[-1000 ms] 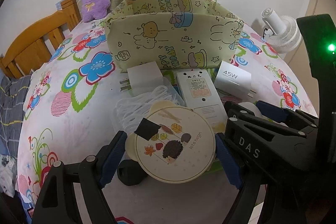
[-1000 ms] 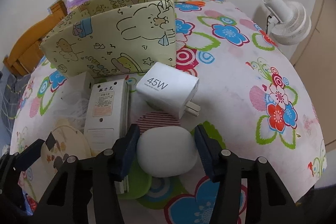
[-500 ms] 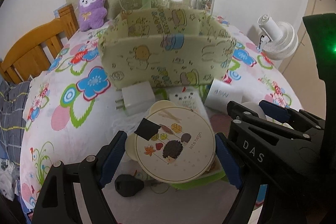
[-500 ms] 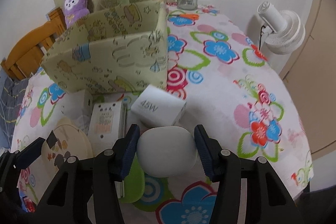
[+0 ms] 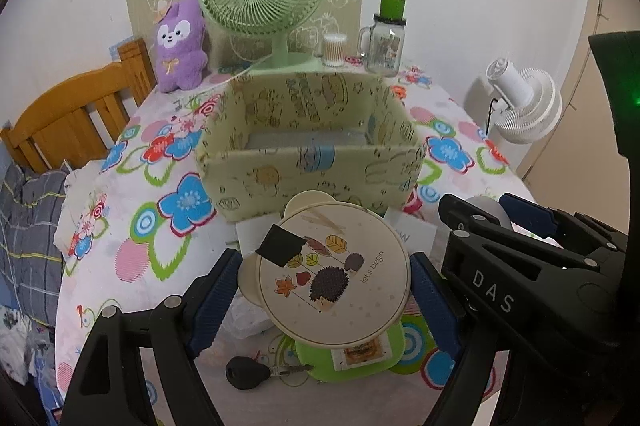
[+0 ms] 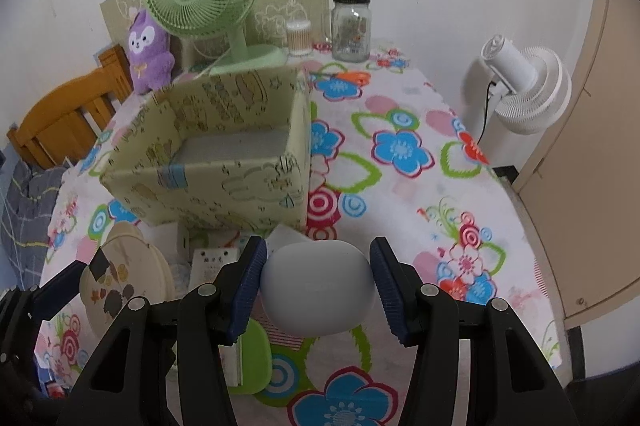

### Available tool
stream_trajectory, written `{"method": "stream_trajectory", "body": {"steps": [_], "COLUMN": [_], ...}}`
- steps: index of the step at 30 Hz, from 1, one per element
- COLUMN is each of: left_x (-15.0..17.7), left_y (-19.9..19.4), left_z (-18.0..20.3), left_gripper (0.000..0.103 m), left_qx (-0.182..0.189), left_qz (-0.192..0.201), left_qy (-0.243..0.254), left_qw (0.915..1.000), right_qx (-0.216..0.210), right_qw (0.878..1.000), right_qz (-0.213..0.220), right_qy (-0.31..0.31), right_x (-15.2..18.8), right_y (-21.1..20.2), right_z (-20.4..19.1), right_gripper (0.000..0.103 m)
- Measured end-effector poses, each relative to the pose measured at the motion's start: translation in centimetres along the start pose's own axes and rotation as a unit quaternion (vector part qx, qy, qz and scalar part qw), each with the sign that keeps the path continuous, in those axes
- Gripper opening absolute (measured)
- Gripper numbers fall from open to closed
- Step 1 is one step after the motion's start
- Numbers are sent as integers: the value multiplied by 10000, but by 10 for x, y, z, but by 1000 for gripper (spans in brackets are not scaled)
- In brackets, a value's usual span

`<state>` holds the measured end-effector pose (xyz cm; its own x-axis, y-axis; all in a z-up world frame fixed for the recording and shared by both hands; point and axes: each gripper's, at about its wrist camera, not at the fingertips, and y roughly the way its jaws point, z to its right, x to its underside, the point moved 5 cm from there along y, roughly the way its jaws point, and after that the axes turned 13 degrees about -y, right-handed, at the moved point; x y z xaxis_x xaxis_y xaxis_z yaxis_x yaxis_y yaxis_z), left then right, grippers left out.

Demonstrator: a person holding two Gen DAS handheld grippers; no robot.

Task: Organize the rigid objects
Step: 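Lift both held items and carry them over the fabric box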

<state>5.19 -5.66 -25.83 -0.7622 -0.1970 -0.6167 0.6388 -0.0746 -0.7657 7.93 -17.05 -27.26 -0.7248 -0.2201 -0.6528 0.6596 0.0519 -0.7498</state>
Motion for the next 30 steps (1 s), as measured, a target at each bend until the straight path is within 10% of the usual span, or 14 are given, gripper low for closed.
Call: {"method": "stream_trajectory", "body": {"steps": [30], "left_x": [-64], "left_y": [-41], "left_z": [-2], "left_gripper": [85], "left_qx": [-18], "left_qz": [486], "left_qy": [-190], "left_qw": [9986], "right_qx": [-54], "right_qw": [9974], "right_qz": [664], "right_qy": [-278], "right_x": [-68], "right_y": [-63], "right_z": [-11], "right_gripper": [57]}}
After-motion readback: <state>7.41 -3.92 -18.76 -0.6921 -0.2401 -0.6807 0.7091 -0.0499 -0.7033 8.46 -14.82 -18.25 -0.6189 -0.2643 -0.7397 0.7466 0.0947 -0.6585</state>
